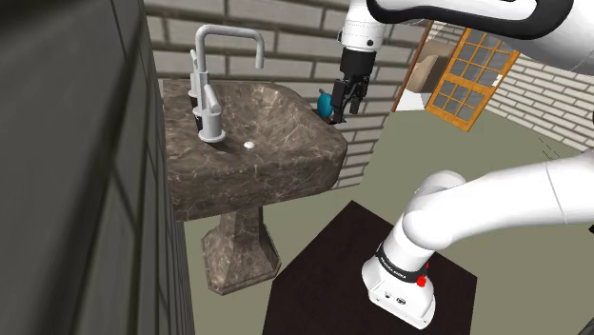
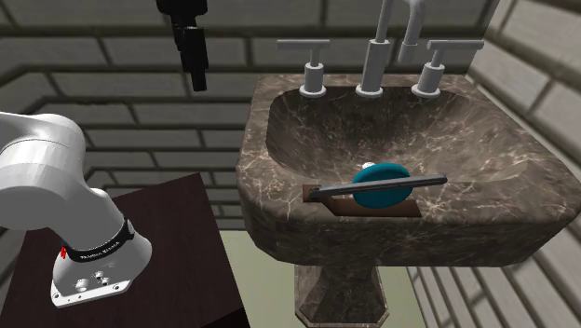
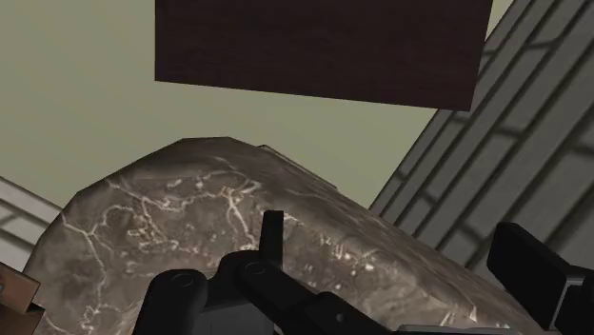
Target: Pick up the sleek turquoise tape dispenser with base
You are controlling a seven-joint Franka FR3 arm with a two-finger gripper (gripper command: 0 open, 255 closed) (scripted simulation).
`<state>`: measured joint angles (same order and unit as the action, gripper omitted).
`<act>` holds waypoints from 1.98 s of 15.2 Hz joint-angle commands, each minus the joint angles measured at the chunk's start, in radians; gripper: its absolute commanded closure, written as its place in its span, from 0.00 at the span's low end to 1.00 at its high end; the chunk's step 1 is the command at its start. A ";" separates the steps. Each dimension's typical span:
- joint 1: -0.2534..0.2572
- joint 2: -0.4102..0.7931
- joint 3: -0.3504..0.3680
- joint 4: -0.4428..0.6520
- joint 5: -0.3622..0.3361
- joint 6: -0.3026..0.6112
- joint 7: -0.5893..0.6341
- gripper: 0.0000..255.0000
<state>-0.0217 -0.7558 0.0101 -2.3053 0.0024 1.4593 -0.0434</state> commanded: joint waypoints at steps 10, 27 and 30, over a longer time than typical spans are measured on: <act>-0.044 0.121 -0.189 0.001 -0.080 0.223 -0.204 0.00; -0.036 0.594 -0.544 0.293 0.110 0.528 -0.663 0.00; -0.038 0.600 -0.545 0.259 0.116 0.567 -0.672 0.00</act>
<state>-0.0594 -0.1642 -0.5317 -2.0411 0.1123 2.0133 -0.7070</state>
